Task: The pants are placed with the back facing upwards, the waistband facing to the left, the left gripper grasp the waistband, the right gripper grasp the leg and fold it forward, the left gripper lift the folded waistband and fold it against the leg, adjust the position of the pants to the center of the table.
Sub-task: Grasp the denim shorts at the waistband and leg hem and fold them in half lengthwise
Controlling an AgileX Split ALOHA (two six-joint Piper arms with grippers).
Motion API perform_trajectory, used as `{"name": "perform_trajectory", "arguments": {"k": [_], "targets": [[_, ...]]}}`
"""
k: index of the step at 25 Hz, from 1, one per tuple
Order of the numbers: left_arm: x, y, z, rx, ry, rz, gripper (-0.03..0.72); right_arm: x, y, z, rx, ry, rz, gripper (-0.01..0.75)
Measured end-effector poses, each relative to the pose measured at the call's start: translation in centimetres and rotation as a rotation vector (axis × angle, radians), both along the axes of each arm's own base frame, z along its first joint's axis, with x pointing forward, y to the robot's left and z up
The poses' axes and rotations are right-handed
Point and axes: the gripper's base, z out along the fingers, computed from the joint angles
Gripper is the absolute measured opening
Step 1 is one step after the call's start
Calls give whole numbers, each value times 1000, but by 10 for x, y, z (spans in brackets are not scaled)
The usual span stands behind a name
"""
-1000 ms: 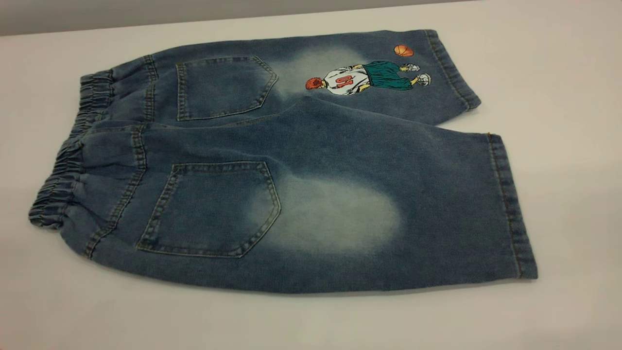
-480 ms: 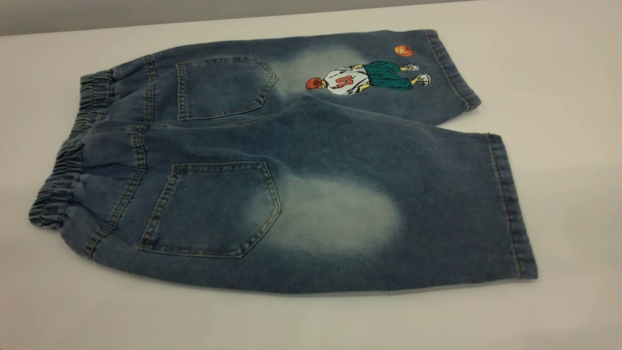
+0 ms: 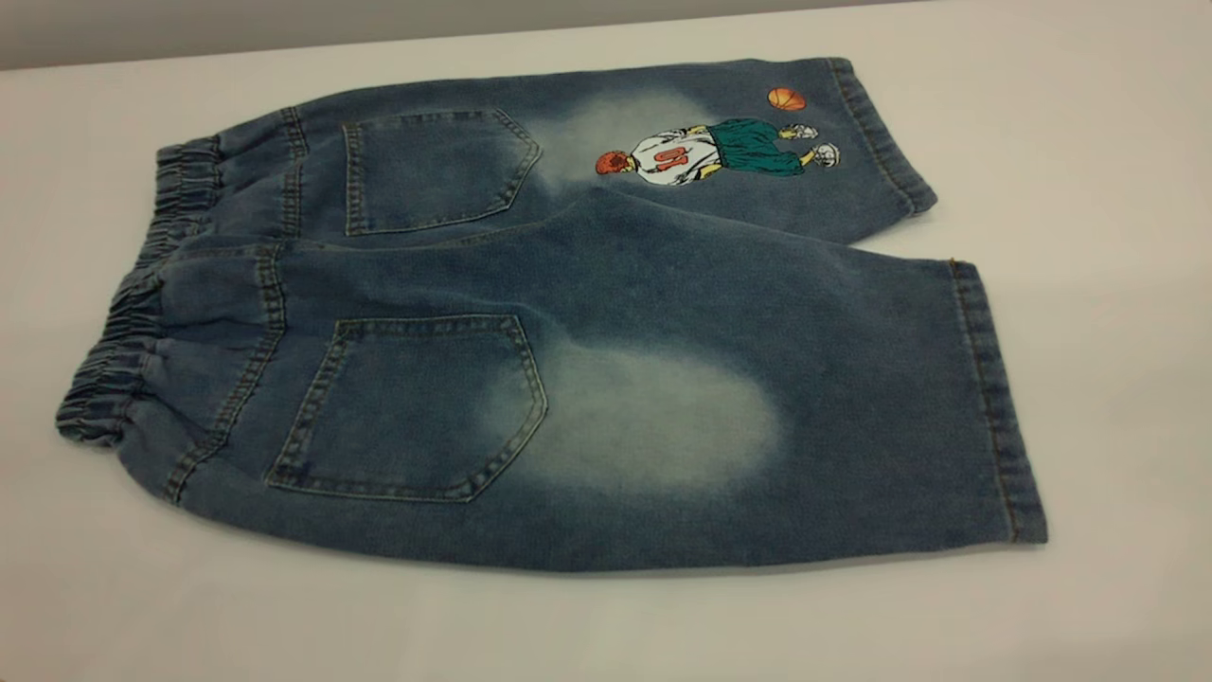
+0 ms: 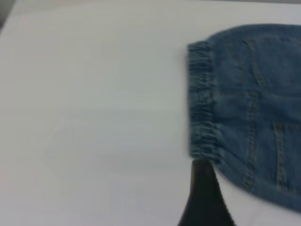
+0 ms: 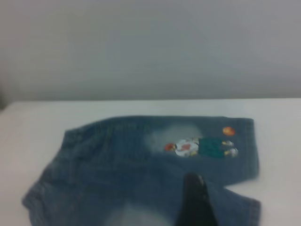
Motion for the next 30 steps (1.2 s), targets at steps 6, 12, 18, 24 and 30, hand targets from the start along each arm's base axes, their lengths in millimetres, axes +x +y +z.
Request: {"name": "perform_trajectory", "arguments": {"k": [6,12,18,24,30], "targets": [[45,-8,15,-157,-59,-3,435,50,5,4,42,109,13,425],[97,-16,9,-271,-9,-22,435,102,15,-17,34,327,96,425],[146,-16,-18,-278,123,10,435,143,31,-50,78,556,257,425],[174,-15,-33,-296,112,30,435,170,38,-93,108,810,333,425],[186,-14,-33,-293,51,34,435,193,34,-144,109,1014,251,425]]}}
